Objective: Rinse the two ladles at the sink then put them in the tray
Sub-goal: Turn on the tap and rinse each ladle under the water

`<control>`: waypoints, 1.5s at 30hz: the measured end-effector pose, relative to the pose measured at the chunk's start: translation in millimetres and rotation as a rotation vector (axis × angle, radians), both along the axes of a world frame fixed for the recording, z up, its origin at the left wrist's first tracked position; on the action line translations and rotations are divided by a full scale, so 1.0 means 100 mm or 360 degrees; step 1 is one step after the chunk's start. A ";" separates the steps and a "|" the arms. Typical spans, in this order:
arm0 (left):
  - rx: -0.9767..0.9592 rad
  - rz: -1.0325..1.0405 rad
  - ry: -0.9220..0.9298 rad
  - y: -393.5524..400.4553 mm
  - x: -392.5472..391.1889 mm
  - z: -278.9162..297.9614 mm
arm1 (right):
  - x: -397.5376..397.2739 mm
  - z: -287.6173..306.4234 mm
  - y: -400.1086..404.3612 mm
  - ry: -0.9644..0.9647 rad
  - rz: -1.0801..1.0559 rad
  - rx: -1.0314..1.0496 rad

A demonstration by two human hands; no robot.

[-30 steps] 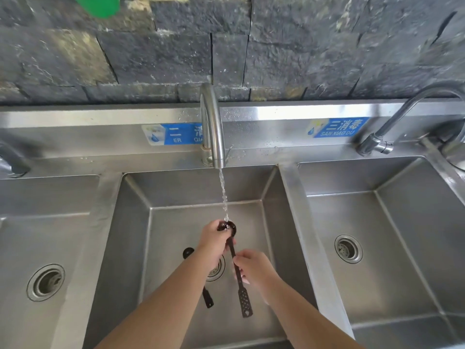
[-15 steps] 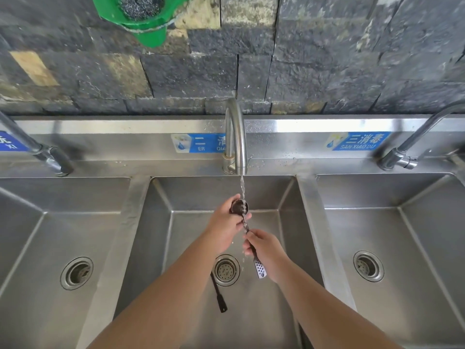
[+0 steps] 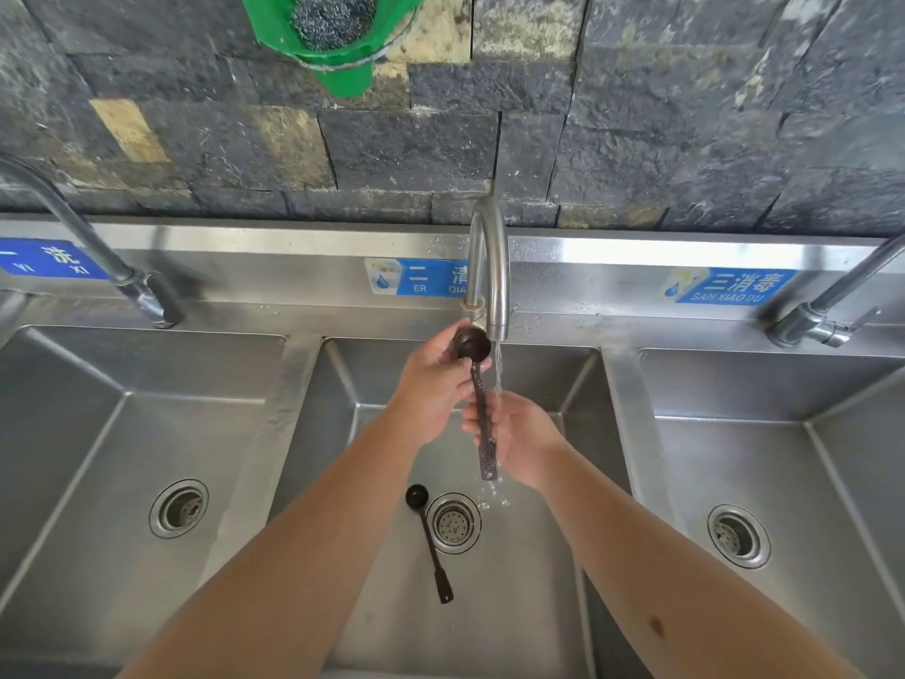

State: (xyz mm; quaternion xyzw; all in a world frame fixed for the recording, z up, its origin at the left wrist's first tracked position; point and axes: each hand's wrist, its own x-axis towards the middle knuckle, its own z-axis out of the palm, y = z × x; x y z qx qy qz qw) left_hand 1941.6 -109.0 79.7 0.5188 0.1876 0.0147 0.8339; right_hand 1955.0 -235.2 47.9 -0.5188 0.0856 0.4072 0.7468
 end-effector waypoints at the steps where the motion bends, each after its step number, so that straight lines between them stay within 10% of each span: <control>1: -0.0027 -0.0017 -0.0032 0.01 0.01 0.04 | 0.01 0.04 -0.01 0.0038 0.0010 0.0079; 25: -0.0358 0.0134 -0.0027 -0.18 0.24 0.13 | 0.00 0.12 -0.39 -0.0003 0.0023 0.0527; 45: -0.0114 -0.0160 0.0376 -0.54 -0.58 -0.51 | -1.16 -0.10 -0.90 0.0258 -0.0387 0.0001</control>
